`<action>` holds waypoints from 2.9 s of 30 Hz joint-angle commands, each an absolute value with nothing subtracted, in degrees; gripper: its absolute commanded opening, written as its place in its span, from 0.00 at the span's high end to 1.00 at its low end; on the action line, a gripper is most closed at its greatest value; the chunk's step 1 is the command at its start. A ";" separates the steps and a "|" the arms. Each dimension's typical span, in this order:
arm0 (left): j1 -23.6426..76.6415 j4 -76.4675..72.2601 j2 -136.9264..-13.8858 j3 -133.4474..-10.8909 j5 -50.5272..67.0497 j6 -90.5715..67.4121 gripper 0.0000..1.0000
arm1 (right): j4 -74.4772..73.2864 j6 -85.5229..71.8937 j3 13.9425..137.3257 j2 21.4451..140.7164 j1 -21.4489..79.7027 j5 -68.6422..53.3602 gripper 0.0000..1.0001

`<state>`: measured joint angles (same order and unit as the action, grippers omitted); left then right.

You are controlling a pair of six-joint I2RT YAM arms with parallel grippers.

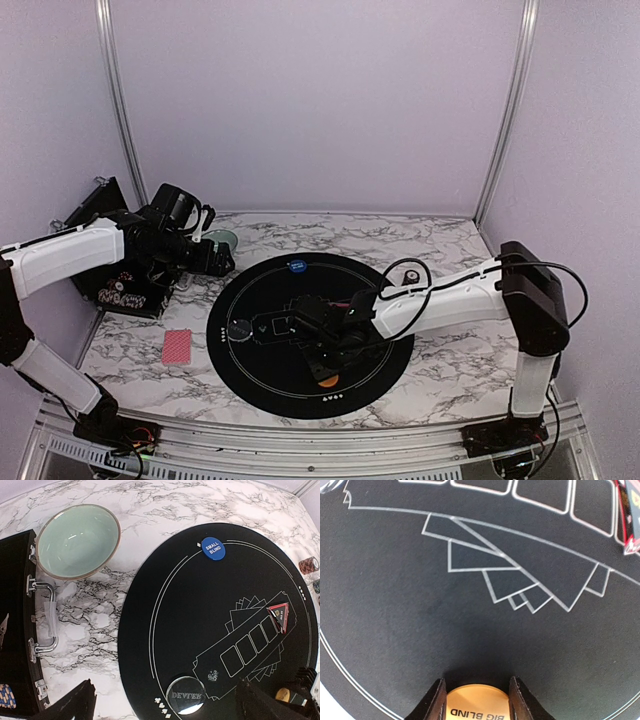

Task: Distribute texas hold em gaming equipment
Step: Move the big blind button to the big blind area, then move the all-in button to the poker table mat.

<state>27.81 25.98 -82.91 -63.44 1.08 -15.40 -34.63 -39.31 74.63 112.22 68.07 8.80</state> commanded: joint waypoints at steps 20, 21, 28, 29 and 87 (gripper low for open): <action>27.62 25.45 -84.09 -63.09 2.14 -15.47 0.01 | -40.73 -42.45 74.13 111.42 71.15 5.54 0.59; 27.60 25.47 -84.13 -63.06 2.13 -15.51 0.01 | -41.44 -42.12 75.04 111.83 71.19 6.38 0.59; 27.60 25.48 -84.10 -63.01 1.93 -15.47 0.01 | -42.19 -39.38 79.24 110.80 68.21 10.46 0.55; 27.60 25.52 -84.09 -63.09 1.93 -15.39 0.01 | -42.19 -38.77 80.06 110.67 67.60 10.90 0.54; 26.89 28.99 -86.95 -69.55 -0.95 -14.30 0.01 | -21.78 -15.96 65.00 106.80 46.79 7.02 0.59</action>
